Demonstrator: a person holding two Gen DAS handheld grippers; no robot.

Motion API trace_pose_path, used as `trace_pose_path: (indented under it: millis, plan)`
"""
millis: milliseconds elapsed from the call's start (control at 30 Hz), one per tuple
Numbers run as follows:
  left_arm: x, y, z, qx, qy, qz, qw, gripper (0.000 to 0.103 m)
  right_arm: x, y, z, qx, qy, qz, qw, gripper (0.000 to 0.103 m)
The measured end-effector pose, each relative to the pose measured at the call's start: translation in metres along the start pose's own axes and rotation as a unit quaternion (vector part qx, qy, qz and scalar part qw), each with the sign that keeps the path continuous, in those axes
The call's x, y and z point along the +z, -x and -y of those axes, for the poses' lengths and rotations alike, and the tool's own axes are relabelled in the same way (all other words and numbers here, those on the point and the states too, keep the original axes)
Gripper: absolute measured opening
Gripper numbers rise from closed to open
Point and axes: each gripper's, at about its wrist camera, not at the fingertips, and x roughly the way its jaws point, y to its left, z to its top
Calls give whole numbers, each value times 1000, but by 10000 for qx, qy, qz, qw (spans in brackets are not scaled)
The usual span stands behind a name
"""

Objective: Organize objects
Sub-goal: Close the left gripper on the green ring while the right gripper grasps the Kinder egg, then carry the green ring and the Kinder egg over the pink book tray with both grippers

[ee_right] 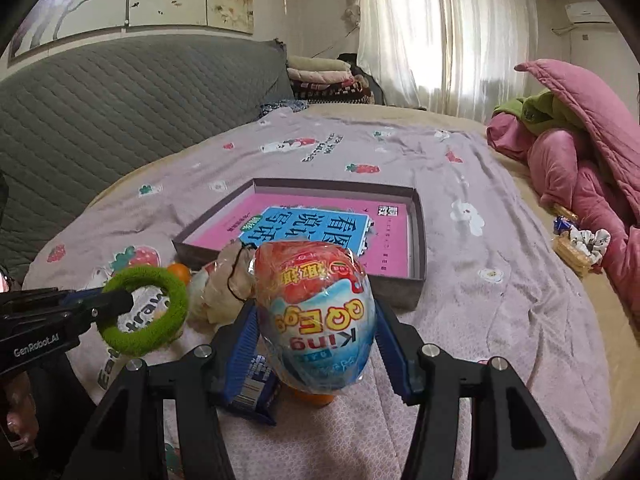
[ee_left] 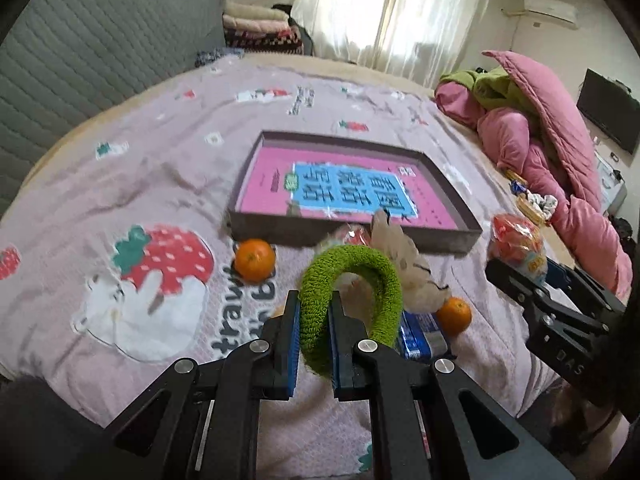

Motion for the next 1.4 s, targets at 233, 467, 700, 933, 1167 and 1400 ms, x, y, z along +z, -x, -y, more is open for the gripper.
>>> trace_pose_path:
  millis: [233, 467, 700, 933, 1167, 1400]
  plan:
    - [11, 7, 2, 93, -169, 209, 9996, 12, 5, 15, -9, -32, -8, 115, 9999, 56]
    - [25, 5, 7, 140, -356, 291, 9988, 12, 15, 23, -19, -88, -18, 227, 9997, 56]
    - [37, -2, 8, 164, -440, 319, 9984, 12, 26, 22, -27, -107, -3, 344, 9994, 56]
    - [53, -15, 4, 130, -393, 317, 9986, 12, 38, 13, -28, -79, 33, 392, 9992, 56]
    - [65, -30, -1, 102, -348, 323, 9988, 12, 45, -4, -18, -137, 33, 403, 9991, 56]
    - [81, -49, -14, 173, -322, 337, 9988, 12, 55, -18, -7, -198, -8, 432, 9989, 56]
